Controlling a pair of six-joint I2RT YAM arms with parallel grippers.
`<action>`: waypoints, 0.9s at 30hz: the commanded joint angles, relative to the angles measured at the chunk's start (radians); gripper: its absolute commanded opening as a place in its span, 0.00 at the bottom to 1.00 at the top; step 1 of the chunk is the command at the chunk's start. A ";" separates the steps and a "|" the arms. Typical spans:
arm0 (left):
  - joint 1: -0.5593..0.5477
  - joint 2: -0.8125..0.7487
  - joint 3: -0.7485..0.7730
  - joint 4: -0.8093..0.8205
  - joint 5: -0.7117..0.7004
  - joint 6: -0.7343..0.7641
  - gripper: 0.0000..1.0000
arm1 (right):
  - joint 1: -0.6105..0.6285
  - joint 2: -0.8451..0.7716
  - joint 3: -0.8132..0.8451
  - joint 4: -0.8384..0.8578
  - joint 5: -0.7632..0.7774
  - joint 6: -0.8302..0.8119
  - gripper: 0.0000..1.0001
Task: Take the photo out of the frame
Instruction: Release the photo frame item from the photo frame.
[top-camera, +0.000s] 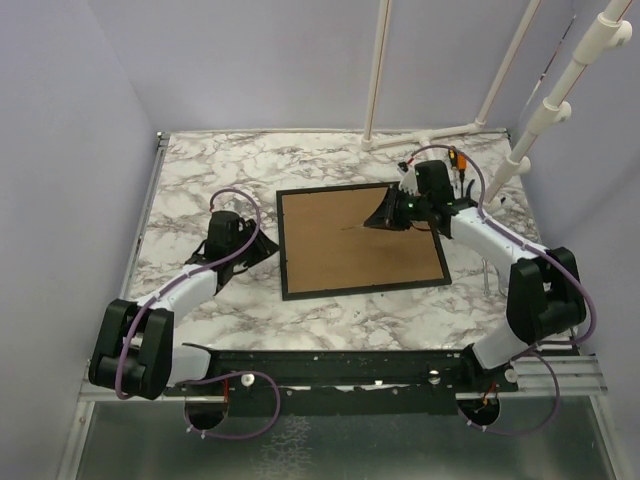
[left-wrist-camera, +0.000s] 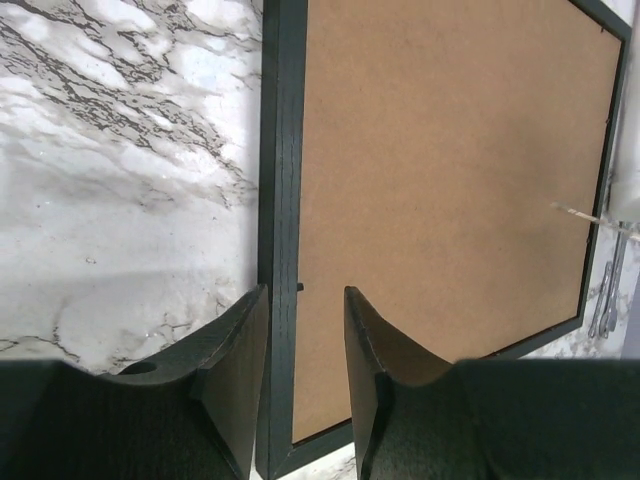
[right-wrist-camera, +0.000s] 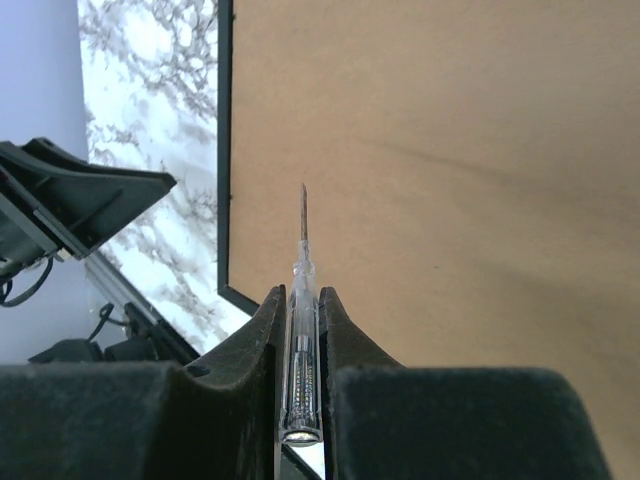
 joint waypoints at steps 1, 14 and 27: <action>0.010 -0.015 -0.018 0.058 -0.008 -0.022 0.37 | 0.057 0.055 -0.021 0.157 -0.112 0.084 0.01; 0.012 0.089 -0.050 0.174 0.021 -0.030 0.34 | 0.197 0.219 -0.042 0.372 -0.133 0.231 0.01; 0.013 0.127 -0.076 0.213 0.037 -0.025 0.33 | 0.203 0.345 -0.072 0.540 -0.257 0.351 0.01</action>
